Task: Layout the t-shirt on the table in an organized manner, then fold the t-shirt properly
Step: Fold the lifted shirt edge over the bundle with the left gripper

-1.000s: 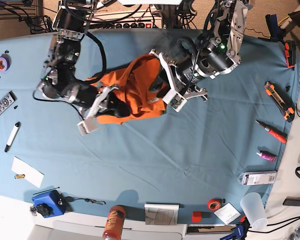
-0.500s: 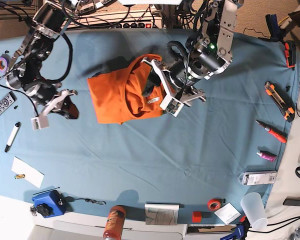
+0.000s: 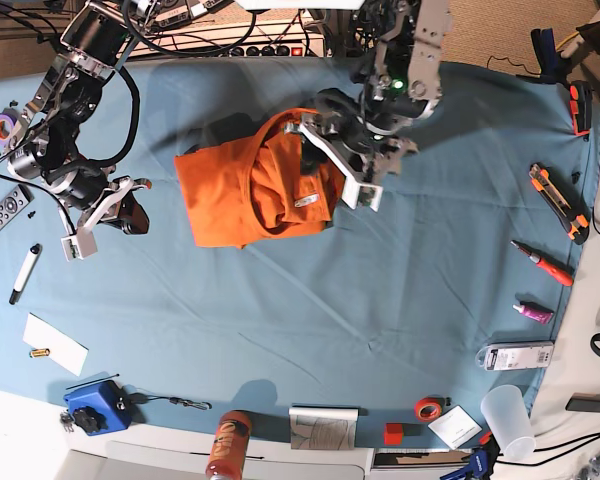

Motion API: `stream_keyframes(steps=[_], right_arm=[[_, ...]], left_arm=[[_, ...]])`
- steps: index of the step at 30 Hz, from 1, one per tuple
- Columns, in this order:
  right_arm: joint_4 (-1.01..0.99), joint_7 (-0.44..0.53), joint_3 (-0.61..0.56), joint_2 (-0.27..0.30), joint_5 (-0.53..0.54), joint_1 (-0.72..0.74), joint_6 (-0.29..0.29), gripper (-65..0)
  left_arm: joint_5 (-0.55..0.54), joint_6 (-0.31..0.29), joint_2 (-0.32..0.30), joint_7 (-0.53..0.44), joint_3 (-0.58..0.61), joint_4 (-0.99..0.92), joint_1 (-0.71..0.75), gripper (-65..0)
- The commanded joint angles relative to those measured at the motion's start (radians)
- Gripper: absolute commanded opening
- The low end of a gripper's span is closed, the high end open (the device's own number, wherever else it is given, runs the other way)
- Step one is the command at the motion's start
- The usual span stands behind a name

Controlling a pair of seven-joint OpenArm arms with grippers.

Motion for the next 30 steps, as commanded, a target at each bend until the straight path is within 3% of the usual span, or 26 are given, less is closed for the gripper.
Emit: stream_keyframes(steps=[1,6,11,13,17,21,23,26,30], right_arm=[[0.018,0.025,0.002,0.023,0.021,0.016,0.001,-65.0],[0.018,0.019,0.002,0.058,0.021,0.016,0.001,-65.0],[0.017,0.016,0.003,0.091,0.02,0.013,0.001,-65.0],[0.016,0.014,0.002,0.096,0.02,0.008,0.001,-65.0],[0.015,0.015,0.002,0.095,0.02,-0.018,0.001,-65.0],[0.015,0.015,0.002,0.095,0.018,-0.037,0.001,-65.0],[0.015,0.016,0.002,0.095,0.018,-0.04,0.001,-65.0],[0.015,0.02,0.002,0.095,0.017,-0.039,0.001,-65.0],[0.015,0.126,0.002,0.096,-0.06,-0.039,0.001,-65.0]], left_arm=[[-0.012,-0.005,0.025,-0.018,0.004,-0.014,-0.018,-25.0],[-0.071,-0.002,0.083,0.009,0.003,-0.108,-0.067,-25.1],[-0.113,-0.003,0.085,-0.014,0.003,-0.16,-0.085,-25.3],[-0.129,0.015,0.085,-0.017,0.003,-0.175,-0.1,-29.3],[-0.183,0.04,0.085,-0.042,0.004,-0.208,-0.135,-47.0],[-0.185,0.042,0.085,-0.05,0.004,-0.212,-0.165,-52.3],[-0.185,0.02,0.085,-0.058,0.004,-0.212,-0.18,-54.3],[-0.184,-0.045,0.085,-0.055,0.004,-0.212,-0.193,-65.0],[-0.186,-0.12,0.085,0.035,0.004,-0.212,-0.192,-65.0]])
